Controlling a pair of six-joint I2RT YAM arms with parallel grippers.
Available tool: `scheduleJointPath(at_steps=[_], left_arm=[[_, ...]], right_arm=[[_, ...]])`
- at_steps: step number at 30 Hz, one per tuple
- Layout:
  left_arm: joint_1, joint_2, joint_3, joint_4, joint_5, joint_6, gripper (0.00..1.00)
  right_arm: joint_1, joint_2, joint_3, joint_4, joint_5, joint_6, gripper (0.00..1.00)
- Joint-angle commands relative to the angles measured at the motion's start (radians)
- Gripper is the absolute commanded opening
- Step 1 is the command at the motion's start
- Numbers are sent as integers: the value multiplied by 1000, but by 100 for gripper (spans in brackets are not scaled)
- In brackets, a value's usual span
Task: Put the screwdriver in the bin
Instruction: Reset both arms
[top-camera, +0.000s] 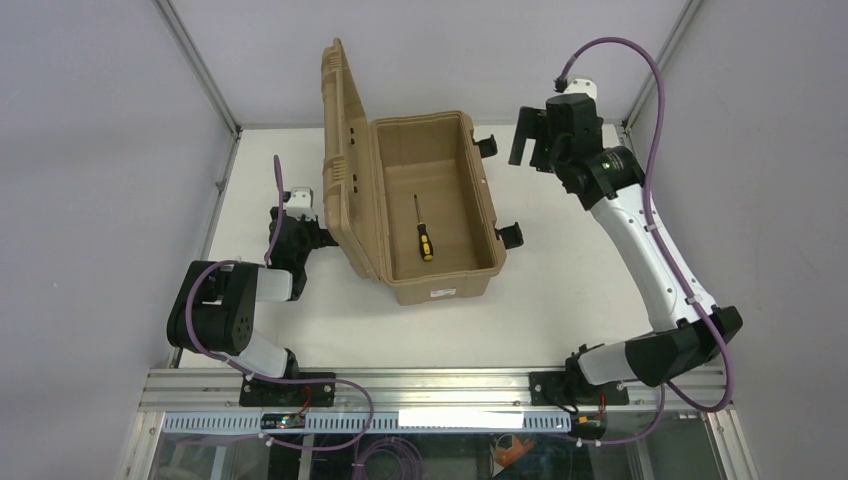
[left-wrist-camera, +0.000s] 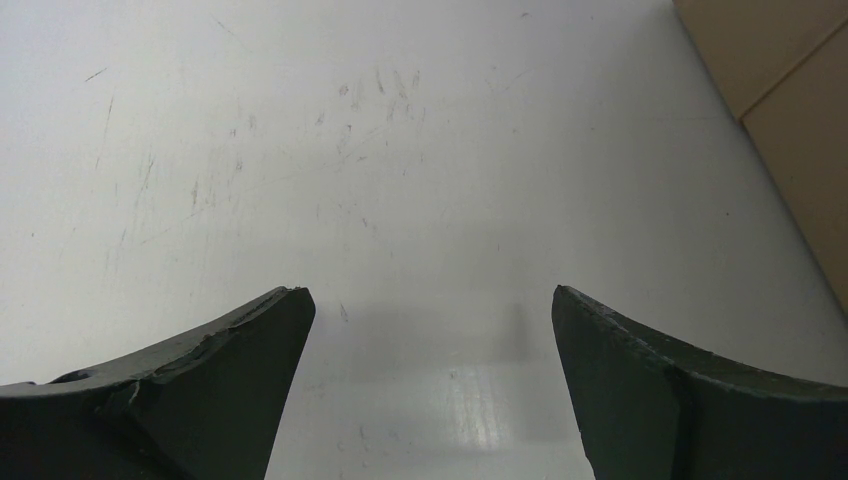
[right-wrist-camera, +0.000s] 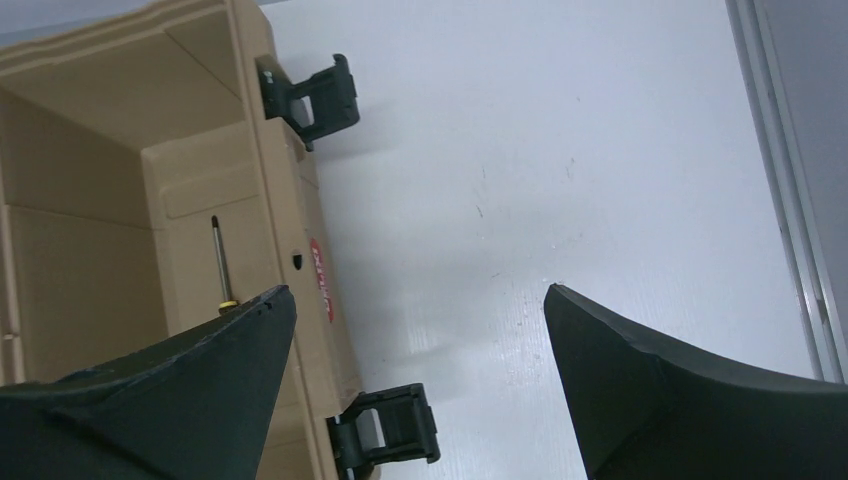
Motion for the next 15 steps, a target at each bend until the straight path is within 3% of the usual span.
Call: scheduleJointPath(at_steps=[1, 15], left_arm=[[10, -30, -4, 28, 17, -8, 99], [10, -31, -5, 28, 16, -7, 99]], right_arm=[[-49, -66, -87, 117, -34, -8, 99], [-172, -171, -468, 311, -80, 16, 99]])
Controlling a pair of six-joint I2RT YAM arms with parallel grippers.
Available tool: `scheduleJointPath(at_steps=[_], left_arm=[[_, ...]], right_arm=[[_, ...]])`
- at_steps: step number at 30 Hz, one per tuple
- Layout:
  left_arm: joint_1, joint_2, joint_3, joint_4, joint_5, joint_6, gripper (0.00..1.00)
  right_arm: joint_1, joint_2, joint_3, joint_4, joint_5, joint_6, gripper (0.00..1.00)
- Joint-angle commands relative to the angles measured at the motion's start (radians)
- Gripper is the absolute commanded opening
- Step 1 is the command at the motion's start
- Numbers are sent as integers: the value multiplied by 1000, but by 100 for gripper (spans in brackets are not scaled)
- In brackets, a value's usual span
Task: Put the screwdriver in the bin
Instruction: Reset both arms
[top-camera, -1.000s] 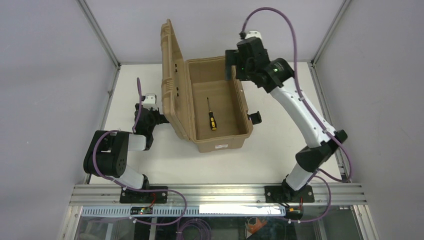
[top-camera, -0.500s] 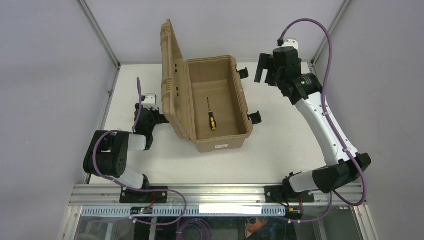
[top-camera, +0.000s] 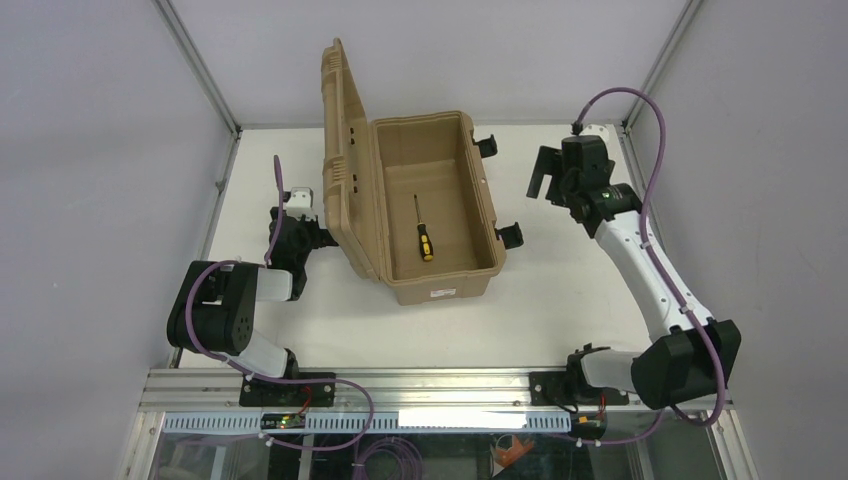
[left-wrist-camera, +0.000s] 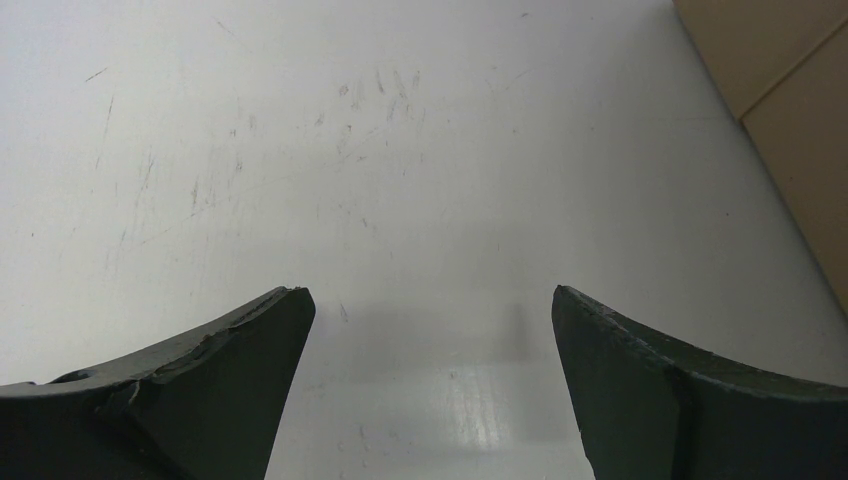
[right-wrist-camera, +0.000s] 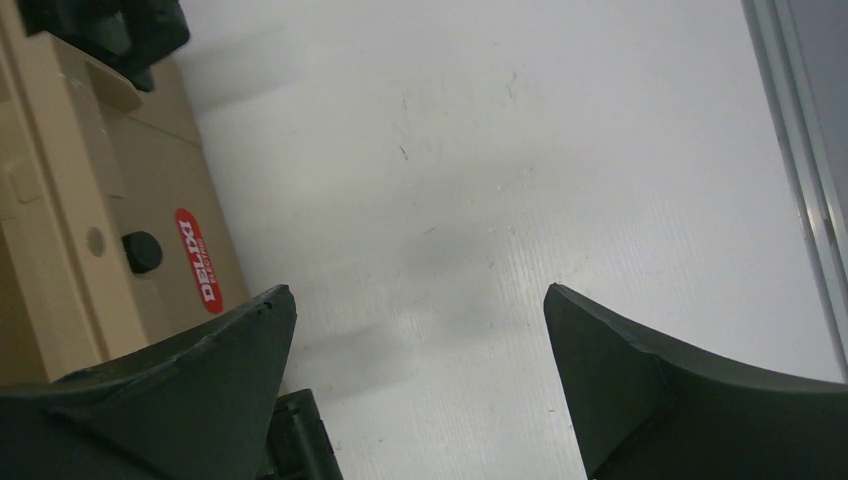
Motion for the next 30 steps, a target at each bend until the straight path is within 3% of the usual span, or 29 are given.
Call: scheduleJointPath(at_steps=[1, 17, 30], left_arm=[[11, -30, -4, 28, 16, -8, 99], [11, -31, -5, 28, 16, -8, 99], [11, -31, -5, 28, 15, -8, 99]], right_arm=[[-17, -58, -94, 143, -11, 18, 99], [-31, -80, -468, 457, 11, 30, 99], [-33, -82, -501, 502, -4, 24, 99]])
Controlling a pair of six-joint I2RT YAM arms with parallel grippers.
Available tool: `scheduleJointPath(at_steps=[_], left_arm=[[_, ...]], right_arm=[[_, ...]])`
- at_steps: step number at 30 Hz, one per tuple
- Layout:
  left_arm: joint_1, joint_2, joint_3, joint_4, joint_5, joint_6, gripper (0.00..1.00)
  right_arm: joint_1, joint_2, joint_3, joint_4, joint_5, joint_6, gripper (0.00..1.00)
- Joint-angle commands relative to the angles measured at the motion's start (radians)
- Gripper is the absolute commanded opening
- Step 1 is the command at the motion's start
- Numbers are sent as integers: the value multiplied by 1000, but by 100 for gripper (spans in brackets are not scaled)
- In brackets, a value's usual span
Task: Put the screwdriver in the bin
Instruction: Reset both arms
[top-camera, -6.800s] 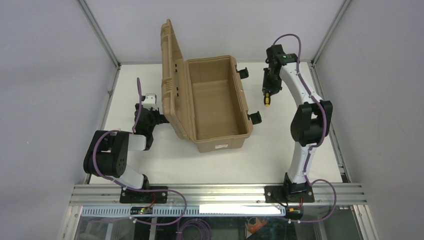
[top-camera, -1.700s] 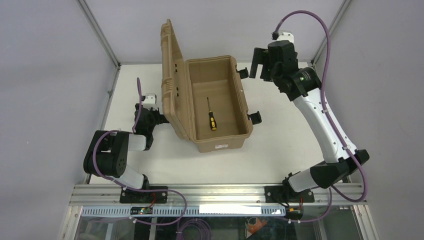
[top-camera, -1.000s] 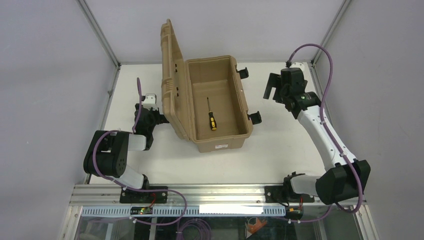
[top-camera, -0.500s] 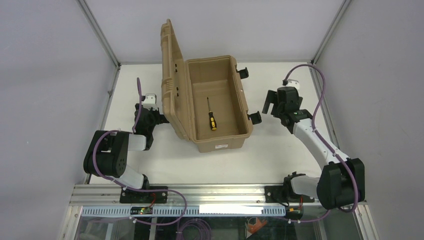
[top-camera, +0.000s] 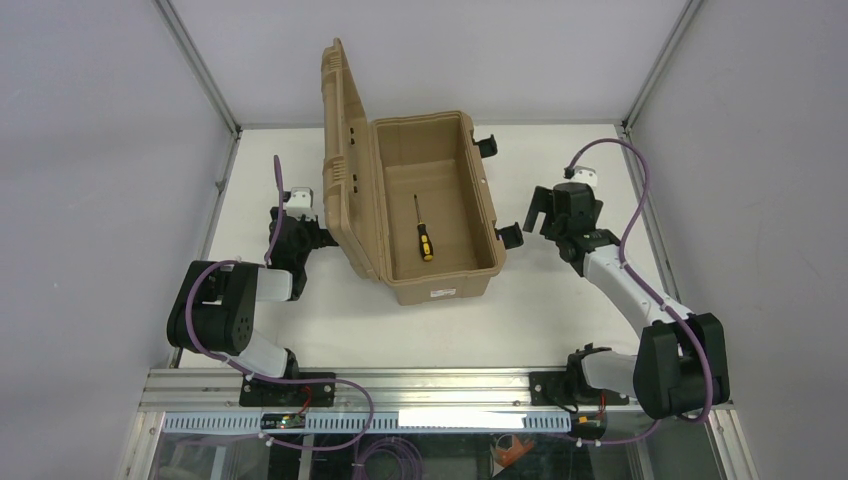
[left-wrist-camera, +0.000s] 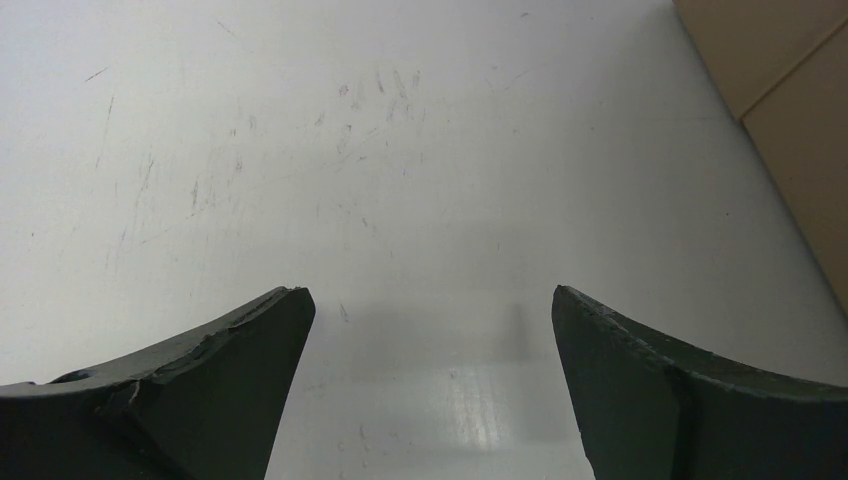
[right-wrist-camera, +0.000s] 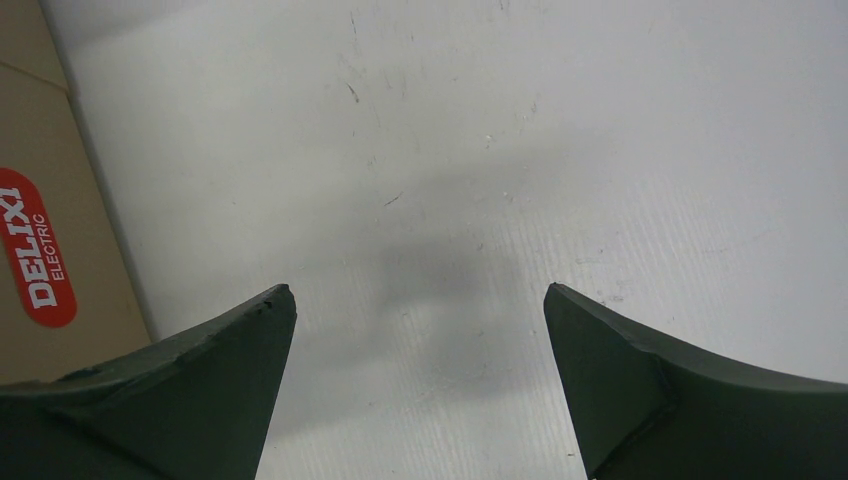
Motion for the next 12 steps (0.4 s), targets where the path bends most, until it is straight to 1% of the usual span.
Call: scheduleJointPath(at_steps=[1, 12], left_arm=[[11, -31, -5, 28, 16, -8, 99], [11, -30, -5, 28, 16, -8, 99]], right_arm=[[-7, -24, 2, 69, 2, 12, 99], [-7, -18, 15, 55, -23, -1, 99]])
